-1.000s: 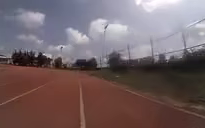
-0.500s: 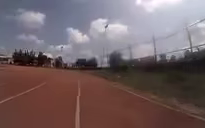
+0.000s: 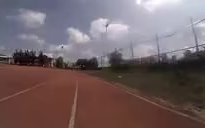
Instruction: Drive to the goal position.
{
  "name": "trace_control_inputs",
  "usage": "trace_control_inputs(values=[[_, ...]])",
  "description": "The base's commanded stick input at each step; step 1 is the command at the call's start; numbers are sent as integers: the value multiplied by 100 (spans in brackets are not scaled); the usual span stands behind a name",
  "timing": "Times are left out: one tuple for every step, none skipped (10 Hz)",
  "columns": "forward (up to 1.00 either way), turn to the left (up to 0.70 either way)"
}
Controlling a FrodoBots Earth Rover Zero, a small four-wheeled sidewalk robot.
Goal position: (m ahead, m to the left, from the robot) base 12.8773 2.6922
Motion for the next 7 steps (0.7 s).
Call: trace_control_inputs(values=[[70,0],[70,0],[70,0],[70,0],[70,0],[70,0],[70,0]])
